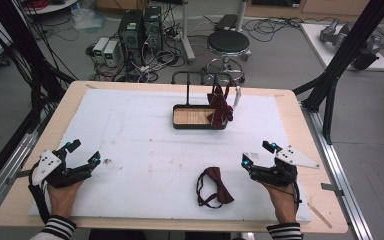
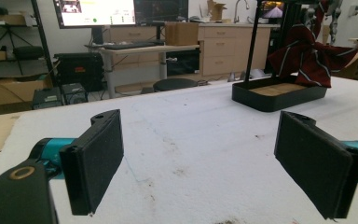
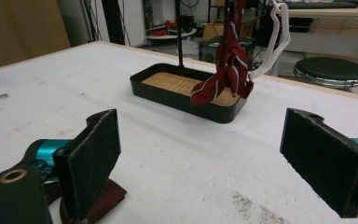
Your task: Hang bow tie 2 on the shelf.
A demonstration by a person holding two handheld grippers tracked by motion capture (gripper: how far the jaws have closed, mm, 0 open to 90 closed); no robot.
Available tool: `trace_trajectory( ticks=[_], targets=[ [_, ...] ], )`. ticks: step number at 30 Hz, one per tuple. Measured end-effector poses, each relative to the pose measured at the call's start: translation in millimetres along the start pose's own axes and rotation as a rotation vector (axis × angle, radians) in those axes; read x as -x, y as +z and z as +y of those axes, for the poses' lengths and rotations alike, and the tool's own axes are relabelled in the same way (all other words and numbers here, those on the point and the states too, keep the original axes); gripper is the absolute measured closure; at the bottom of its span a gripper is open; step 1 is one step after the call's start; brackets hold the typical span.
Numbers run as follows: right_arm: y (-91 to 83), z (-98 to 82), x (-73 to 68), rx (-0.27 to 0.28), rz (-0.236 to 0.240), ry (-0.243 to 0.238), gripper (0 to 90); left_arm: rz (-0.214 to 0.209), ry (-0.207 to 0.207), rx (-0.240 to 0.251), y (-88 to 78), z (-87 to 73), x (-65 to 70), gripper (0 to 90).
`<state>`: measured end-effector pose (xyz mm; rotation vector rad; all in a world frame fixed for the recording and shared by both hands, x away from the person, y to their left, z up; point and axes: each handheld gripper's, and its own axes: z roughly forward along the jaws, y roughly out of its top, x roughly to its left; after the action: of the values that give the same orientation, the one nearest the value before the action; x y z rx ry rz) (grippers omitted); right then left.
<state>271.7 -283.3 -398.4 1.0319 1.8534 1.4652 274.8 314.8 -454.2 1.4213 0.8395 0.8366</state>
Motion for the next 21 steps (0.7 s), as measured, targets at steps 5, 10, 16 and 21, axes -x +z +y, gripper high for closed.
trace_trajectory(
  ticks=[5,10,16,21],
  targets=[
    [-0.4,-1.5,-11.4,-0.073,-0.003,-0.038,11.4,-0.002,-0.002,0.003,-0.3,-0.1,-0.3,16.0],
    [-3.3,-4.4,-25.3,-0.131,0.002,-0.06,11.4,-0.013,-0.001,-0.003,0.5,0.2,-0.7,16.0],
    [-5.5,-5.5,-38.7,-0.197,0.012,-0.065,11.4,-0.011,-0.003,0.005,-0.5,-0.1,-0.8,16.0],
    [-3.0,-3.6,-48.3,-0.254,0.023,-0.066,11.5,-0.009,-0.003,0.016,-1.4,-0.5,-0.6,16.0]
  ],
)
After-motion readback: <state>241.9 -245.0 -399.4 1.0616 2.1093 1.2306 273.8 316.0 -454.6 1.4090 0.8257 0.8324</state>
